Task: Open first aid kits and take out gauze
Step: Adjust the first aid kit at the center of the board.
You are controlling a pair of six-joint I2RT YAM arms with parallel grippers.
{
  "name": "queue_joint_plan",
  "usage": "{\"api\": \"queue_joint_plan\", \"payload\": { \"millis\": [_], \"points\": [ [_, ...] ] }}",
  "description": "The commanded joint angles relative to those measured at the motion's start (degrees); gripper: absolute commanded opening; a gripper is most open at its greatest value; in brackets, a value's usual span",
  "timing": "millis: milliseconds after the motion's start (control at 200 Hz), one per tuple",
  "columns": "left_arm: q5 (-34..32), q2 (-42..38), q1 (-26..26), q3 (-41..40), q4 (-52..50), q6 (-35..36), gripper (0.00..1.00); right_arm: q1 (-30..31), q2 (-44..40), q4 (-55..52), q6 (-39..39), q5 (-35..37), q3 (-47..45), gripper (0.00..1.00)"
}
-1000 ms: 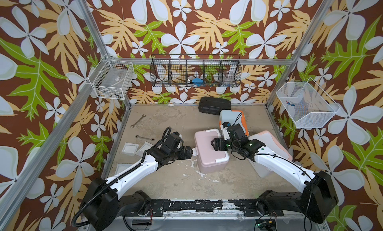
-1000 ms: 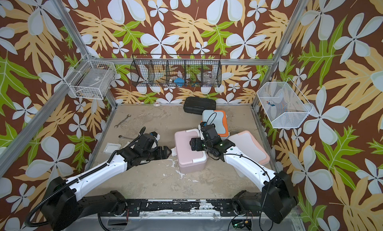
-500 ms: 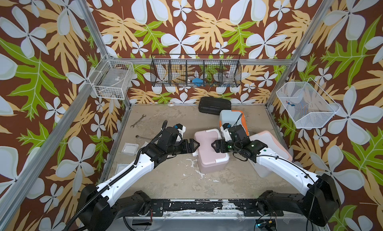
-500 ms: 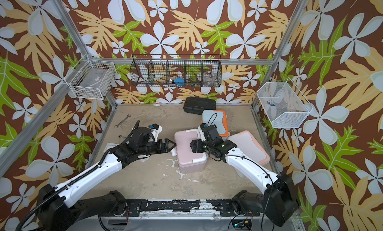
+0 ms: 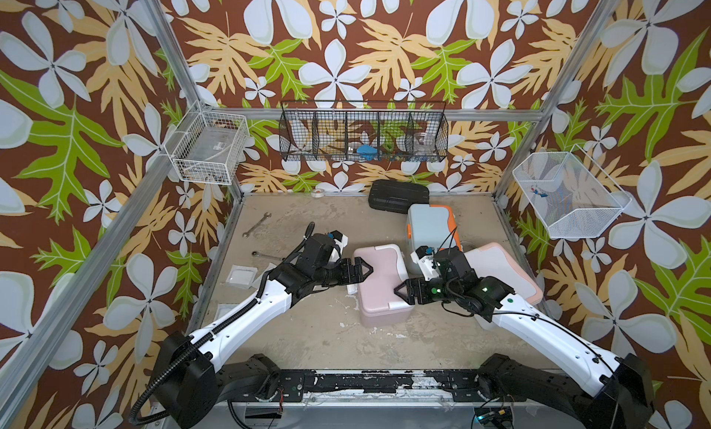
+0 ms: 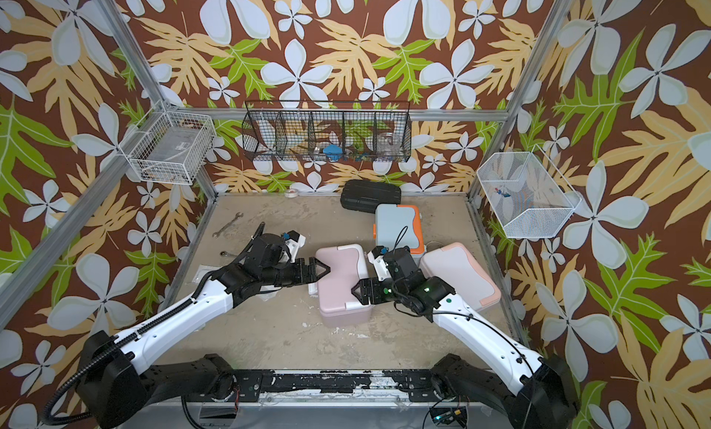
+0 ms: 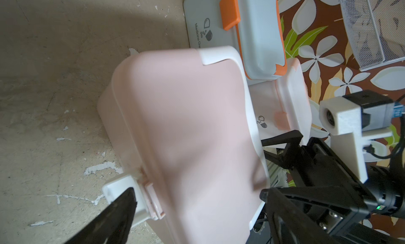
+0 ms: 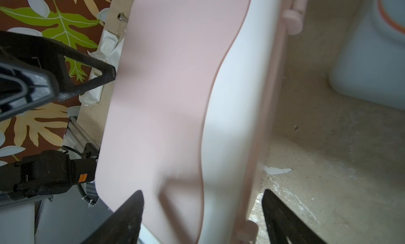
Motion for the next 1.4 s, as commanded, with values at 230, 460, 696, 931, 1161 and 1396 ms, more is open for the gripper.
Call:
{"api": "queue_joint_plan", "payload": {
  "millis": [230, 460, 696, 931, 1161, 1396],
  "points": [
    [6.9, -1.3, 0.4, -4.9, 5.2, -3.7, 0.93, -1.1, 5.9, 0.3, -2.1, 3.9, 5.4, 0.83],
    [7.6, -0.3, 0.4, -3.6, 7.0, -4.1, 0.93, -1.1, 9.8, 3.8, -2.8, -3.3, 4.9, 0.78],
    [7.8, 4.2, 0.4, -0.1, 7.2, -2.5, 0.93, -1.0, 4.8, 4.7, -0.3, -7.4, 1.1, 0.78],
    [7.1, 4.3, 1.1, 0.0, 5.9, -1.4, 0.93, -0.8, 1.5, 5.0, 2.5, -5.7, -0.7, 0.79],
    [3.6, 1.4, 1.5, 0.8, 0.9, 0.4, 0.94, -0.9, 2.9, 1.7, 0.4, 0.0, 2.7, 0.80],
    [5.5, 1.7, 1.4, -1.3, 1.5, -0.2, 0.94, -1.1, 5.2, 1.5, -0.8, 0.7, 4.0, 0.81]
  ]
}}
